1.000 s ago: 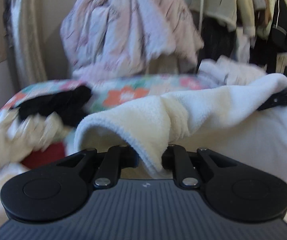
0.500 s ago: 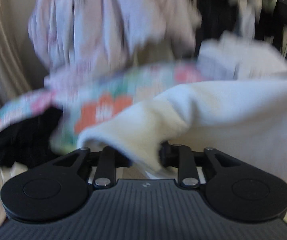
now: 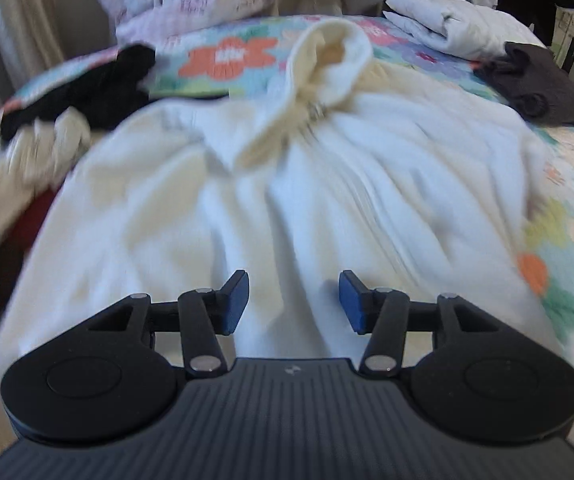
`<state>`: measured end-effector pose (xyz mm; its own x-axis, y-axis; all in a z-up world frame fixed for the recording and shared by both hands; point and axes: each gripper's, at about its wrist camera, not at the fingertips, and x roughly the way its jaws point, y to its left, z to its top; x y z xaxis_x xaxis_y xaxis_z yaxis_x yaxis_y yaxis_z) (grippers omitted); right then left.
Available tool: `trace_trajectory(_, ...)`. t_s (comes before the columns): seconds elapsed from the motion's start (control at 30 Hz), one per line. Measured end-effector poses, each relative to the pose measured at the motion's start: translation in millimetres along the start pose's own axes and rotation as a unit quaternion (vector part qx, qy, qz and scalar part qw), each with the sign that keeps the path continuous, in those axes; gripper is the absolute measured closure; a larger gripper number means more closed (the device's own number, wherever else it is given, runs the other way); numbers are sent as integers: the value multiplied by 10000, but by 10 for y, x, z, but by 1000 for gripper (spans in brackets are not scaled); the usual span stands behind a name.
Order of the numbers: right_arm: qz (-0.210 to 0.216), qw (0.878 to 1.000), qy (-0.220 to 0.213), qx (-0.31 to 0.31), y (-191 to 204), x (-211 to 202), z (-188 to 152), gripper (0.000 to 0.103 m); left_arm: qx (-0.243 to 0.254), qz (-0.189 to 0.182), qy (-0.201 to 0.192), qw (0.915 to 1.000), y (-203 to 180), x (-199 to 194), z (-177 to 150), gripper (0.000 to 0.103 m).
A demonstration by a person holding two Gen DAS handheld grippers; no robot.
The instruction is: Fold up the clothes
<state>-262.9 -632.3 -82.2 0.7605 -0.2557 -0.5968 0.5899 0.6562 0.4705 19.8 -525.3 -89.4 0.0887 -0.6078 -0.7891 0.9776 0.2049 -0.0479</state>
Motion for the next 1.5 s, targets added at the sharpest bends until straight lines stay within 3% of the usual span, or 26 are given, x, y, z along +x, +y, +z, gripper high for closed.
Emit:
trace_trajectory(0.17, 244, 9978, 513, -338, 322, 54, -518, 55, -176, -186, -119, 9996, -72, -502, -571, 53)
trace_trajectory(0.3, 198, 9924, 901, -810, 540, 89, -653, 52, -580, -510, 1, 9970, -2, -726, -996, 53)
trace_trajectory(0.43, 510, 9919, 1063, -464, 579, 39, -763, 50, -743, -731, -70, 9945, 57, -961, -1319, 53)
trace_trajectory(0.63, 1166, 9840, 1337, 168, 484, -3, -1218, 45, -575, -1176, -395, 9906, -13, -1118, -1417, 42)
trace_trajectory(0.73, 1452, 9738, 1548, 812, 373, 173, -1449, 36, -336, -1344, -560, 9888, -90, -1165, -1421, 41)
trace_trajectory(0.77, 1525, 9695, 1615, 1035, 340, 247, -1524, 27, -257, -1400, -614, 9879, -115, -1181, -1422, 41)
trace_trajectory(0.83, 1694, 9629, 1797, 1091, 336, 432, -1579, 25, -97, -1511, -724, 9858, -166, -1213, -1424, 41)
trace_trajectory(0.87, 1754, 9631, 1790, 980, 374, 487, -1556, 32, -18, -1566, -778, 9846, -192, -1229, -1425, 41)
trace_trajectory(0.9, 1807, 9638, 1766, 856, 420, 535, -1525, 47, 62, -1621, -833, 9832, -217, -1244, -1426, 41)
trace_trajectory(0.93, 1872, 9647, 1692, 757, 479, 554, -1478, 50, 141, -1676, -887, 9818, -243, -1260, -1427, 41)
trace_trajectory(1.0, 1978, 9667, 1508, 603, 608, 550, -1347, 74, 301, -1785, -995, 9784, -294, -1292, -1430, 40)
trace_trajectory(1.03, 1996, 9672, 1422, 668, 643, 547, -1268, 80, 380, -1839, -1049, 9766, -319, -1307, -1431, 35)
trace_trajectory(1.07, 2008, 9675, 1335, 761, 673, 545, -1188, 83, 460, -1893, -1103, 9746, -345, -1323, -1432, 30)
trace_trajectory(1.13, 1958, 9701, 1185, 807, 734, 543, -1016, 86, 388, -1714, -1053, 9788, -314, -1226, -1386, 25)
trace_trajectory(1.27, 1869, 9736, 1233, 449, 945, 601, -749, 86, 235, -1341, -944, 9862, -249, -1028, -1291, 4)
trace_trajectory(1.3, 1904, 9733, 1202, 439, 994, 623, -693, 87, 197, -1248, -917, 9877, -233, -978, -1268, 2)
trace_trajectory(1.33, 2021, 9714, 1154, 463, 1028, 654, -617, 87, 159, -1154, -889, 9892, -217, -928, -1244, 3)
trace_trajectory(1.37, 2108, 9701, 1122, 442, 1071, 692, -536, 87, 120, -1060, -861, 9906, -201, -878, -1221, 11)
trace_trajectory(1.4, 2183, 9689, 1095, 408, 1117, 732, -455, 87, 82, -966, -834, 9918, -184, -829, -1197, 24)
trace_trajectory(1.43, 2257, 9676, 1068, 373, 1164, 772, -374, 87, 44, -872, -806, 9929, -168, -779, -1174, 46)
trace_trajectory(1.47, 2198, 9699, 1029, 181, 1231, 802, -303, 87, 5, -778, -778, 9939, -152, -729, -1150, 55)
trace_trajectory(1.5, 2084, 9734, 951, 35, 1290, 818, -256, 87, -465, -986, -800, 9908, 25, -720, -1152, 59)
